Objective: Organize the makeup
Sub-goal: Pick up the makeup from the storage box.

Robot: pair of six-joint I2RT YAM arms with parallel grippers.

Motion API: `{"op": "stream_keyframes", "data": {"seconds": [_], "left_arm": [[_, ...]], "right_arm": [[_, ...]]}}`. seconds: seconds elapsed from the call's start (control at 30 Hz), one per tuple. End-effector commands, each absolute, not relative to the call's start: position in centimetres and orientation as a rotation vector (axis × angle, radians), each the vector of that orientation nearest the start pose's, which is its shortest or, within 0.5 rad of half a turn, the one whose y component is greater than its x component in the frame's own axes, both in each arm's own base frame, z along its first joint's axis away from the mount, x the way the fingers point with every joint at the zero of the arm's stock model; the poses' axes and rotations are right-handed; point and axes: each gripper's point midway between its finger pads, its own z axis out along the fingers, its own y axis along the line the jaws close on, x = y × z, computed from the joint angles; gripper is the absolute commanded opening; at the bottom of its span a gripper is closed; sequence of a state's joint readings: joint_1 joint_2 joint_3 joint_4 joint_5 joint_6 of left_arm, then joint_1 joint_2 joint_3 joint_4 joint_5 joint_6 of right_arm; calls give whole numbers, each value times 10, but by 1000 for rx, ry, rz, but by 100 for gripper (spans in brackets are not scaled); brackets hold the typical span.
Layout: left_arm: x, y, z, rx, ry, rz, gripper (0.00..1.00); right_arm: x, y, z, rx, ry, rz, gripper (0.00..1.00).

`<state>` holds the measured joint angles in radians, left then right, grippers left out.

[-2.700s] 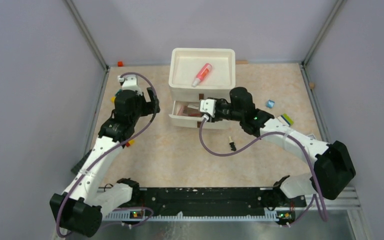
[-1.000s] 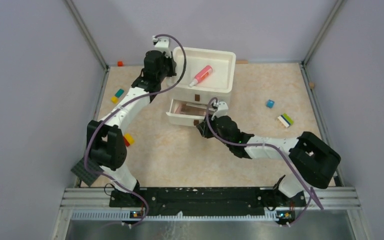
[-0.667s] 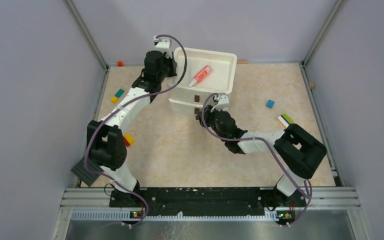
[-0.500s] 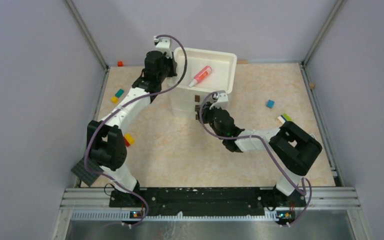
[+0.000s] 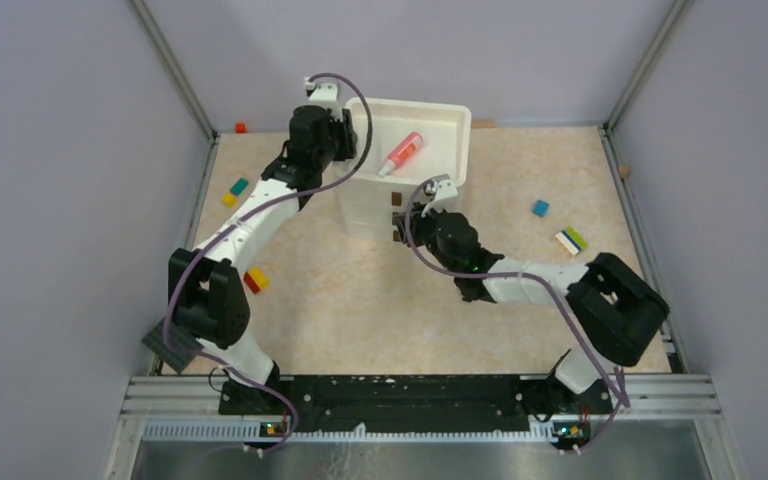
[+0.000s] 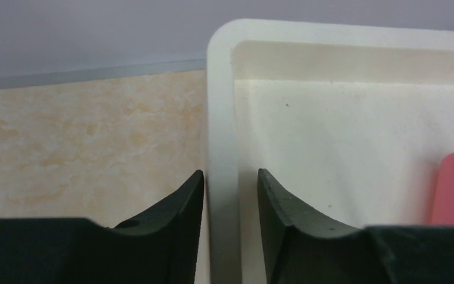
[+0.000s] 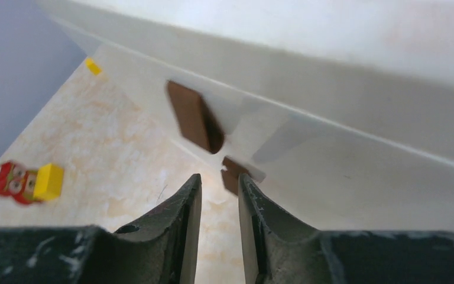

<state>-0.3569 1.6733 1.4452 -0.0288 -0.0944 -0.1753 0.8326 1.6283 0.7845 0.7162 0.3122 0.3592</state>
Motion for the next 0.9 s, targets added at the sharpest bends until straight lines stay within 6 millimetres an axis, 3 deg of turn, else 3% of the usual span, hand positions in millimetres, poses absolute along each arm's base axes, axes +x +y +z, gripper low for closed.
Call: {"op": "stream_keyframes", "data": {"seconds": [0.0, 0.13, 0.27, 0.43, 0.47, 0.57, 0.7, 0.77, 0.8, 0.87], "left_arm": [[464, -195, 283, 127, 1896, -395, 51], [460, -190, 311, 120, 1846, -390, 66], [451, -187, 333, 126, 1806, -399, 76], [432, -176, 353, 137, 1772, -382, 82], [427, -173, 356, 139, 1765, -372, 83], [413, -159, 358, 144, 1751, -328, 86], [397, -141, 359, 143, 1734, -275, 90], [391, -134, 357, 141, 1730, -253, 91], [389, -130, 356, 138, 1726, -243, 92], [387, -125, 351, 137, 1723, -234, 93]], "right_arm": [[315, 339, 216, -441, 1671, 756, 30], [286, 330, 254, -695, 1565, 718, 36], [283, 312, 303, -947, 1423, 497, 42], [297, 293, 334, -1246, 1293, 184, 45], [302, 290, 347, -1285, 1240, 137, 46], [317, 286, 365, -1453, 1108, 43, 51], [336, 286, 383, -1660, 919, 0, 68], [340, 288, 386, -1784, 851, 25, 69], [347, 286, 403, -1806, 822, 16, 71], [357, 284, 402, -1898, 824, 36, 72]]}}
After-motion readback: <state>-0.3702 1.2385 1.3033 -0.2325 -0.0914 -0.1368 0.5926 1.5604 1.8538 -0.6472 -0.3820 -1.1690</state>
